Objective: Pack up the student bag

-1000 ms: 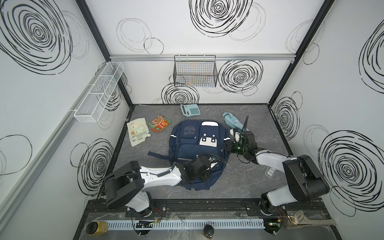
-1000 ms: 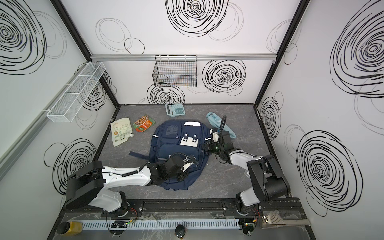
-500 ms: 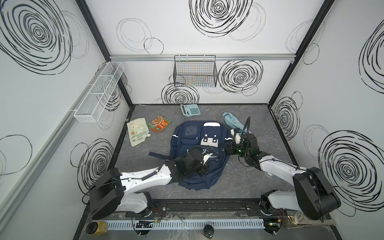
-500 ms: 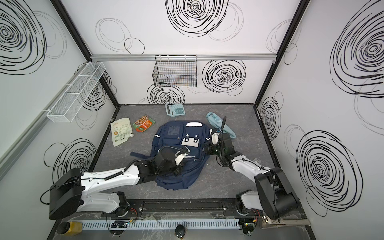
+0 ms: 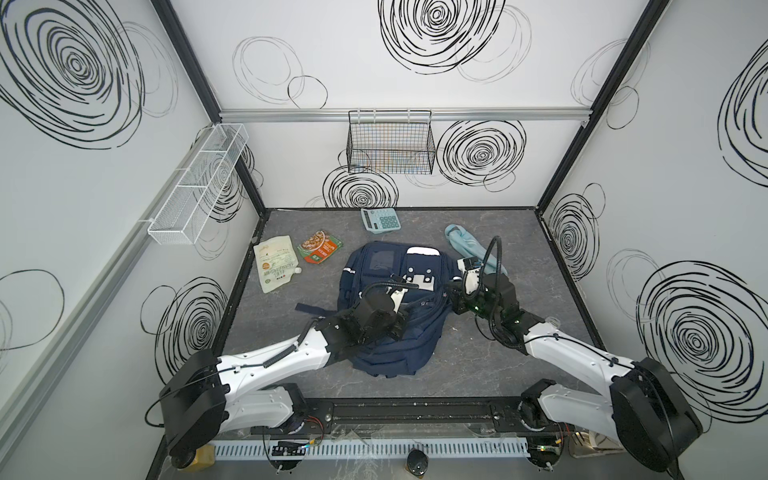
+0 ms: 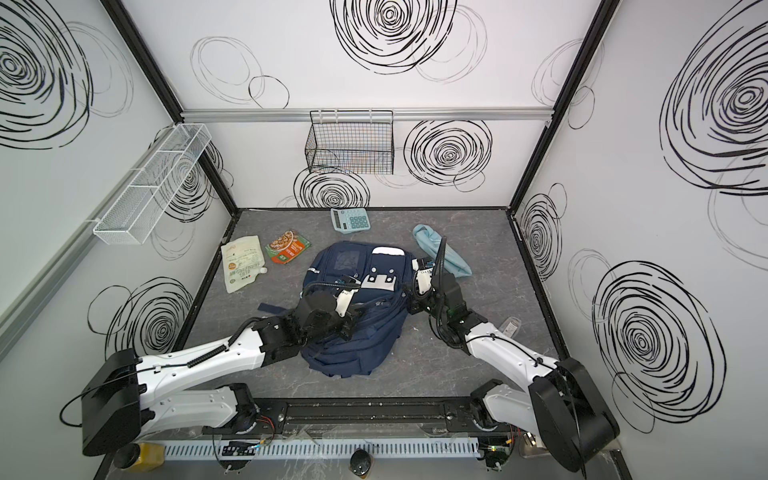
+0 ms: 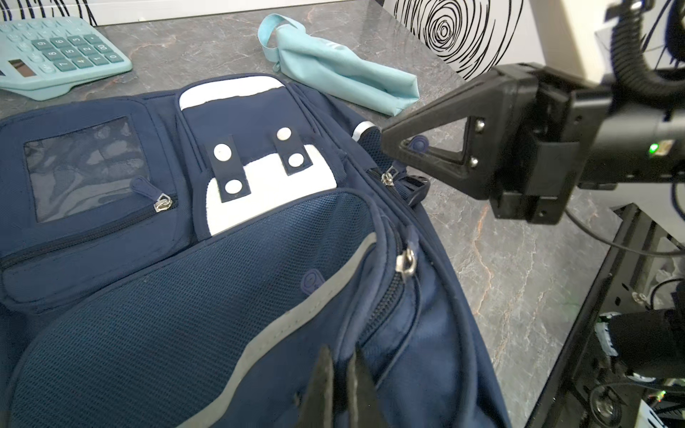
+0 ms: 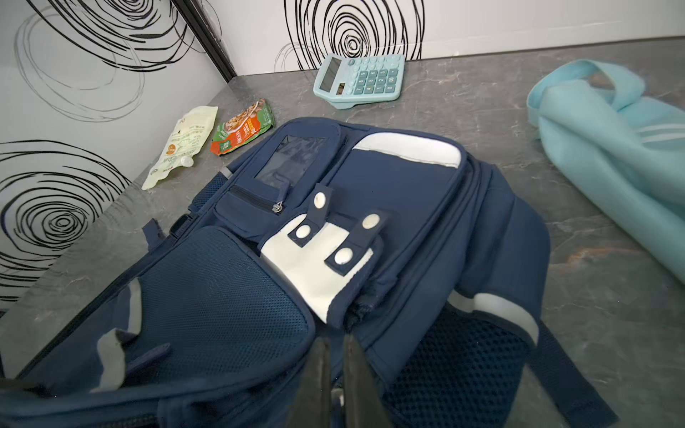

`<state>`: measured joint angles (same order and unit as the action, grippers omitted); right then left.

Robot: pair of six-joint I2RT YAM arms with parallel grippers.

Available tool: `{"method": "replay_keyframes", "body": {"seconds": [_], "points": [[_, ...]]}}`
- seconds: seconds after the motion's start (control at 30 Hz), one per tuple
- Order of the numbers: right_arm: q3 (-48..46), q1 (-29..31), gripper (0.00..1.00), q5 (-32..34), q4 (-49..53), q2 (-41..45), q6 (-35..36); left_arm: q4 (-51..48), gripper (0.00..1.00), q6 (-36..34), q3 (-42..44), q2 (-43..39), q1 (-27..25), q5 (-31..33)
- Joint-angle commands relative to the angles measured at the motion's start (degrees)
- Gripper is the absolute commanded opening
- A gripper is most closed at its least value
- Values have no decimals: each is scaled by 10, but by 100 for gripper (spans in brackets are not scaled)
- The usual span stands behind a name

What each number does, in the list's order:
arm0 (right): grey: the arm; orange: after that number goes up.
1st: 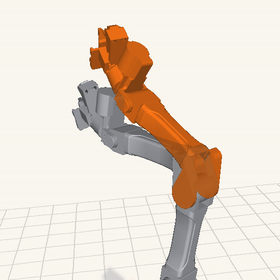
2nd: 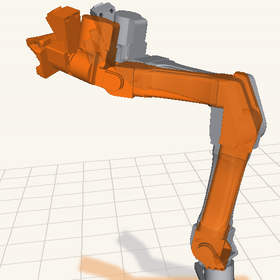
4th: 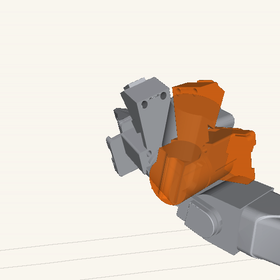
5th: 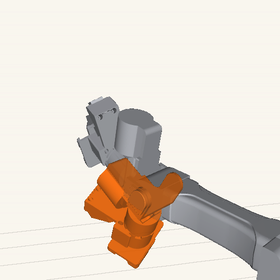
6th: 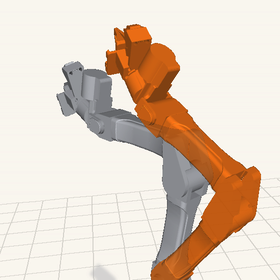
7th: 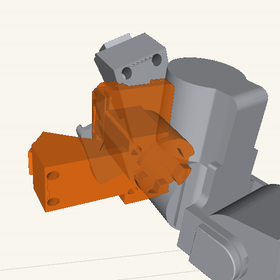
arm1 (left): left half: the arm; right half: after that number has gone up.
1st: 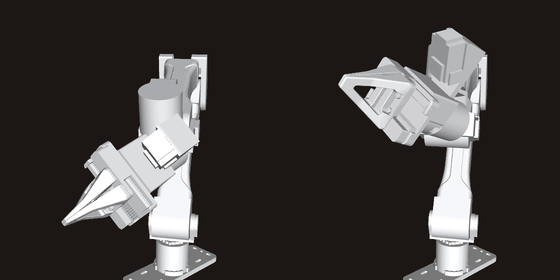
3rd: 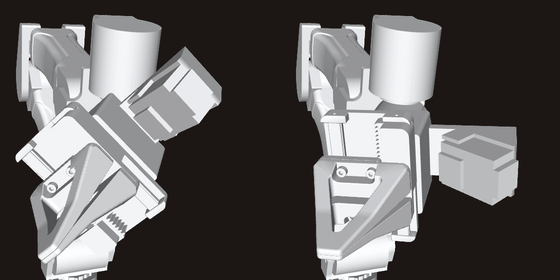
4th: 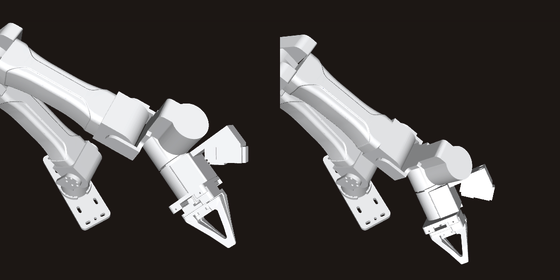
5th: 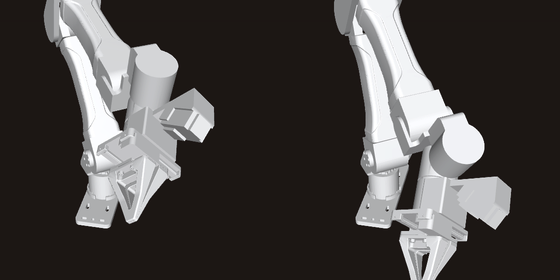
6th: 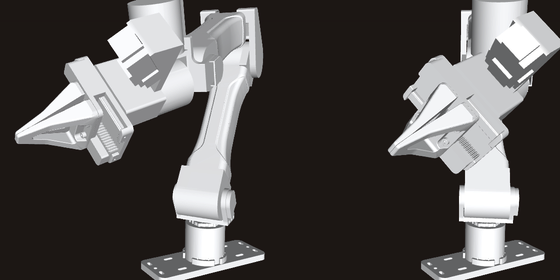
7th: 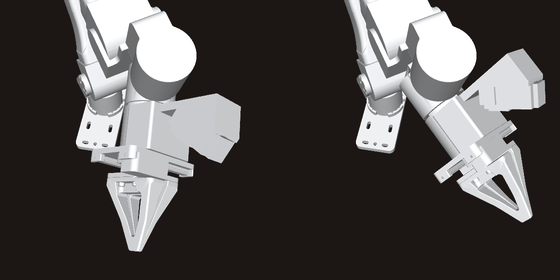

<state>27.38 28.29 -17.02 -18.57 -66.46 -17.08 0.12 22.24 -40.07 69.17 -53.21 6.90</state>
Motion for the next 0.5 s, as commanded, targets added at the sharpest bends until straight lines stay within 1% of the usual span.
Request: {"method": "replay_keyframes", "body": {"seconds": [0.0,0.07,0.13,0.2,0.33,0.47], "points": [[-8,12,0,-35,-36,12,12,15,0,55,-5,20,4,52],[-21,23,0,-71,-46,31,3,36,0,72,-8,33,12,37],[-49,38,0,-88,-72,68,-12,52,0,83,-22,49,19,20],[-82,52,0,-97,-103,116,-32,60,0,89,-43,67,22,16],[-142,88,0,-86,-152,221,-75,85,0,111,-87,101,34,-12],[-178,135,0,-51,-199,297,-96,80,0,123,-129,135,36,-6]]}}
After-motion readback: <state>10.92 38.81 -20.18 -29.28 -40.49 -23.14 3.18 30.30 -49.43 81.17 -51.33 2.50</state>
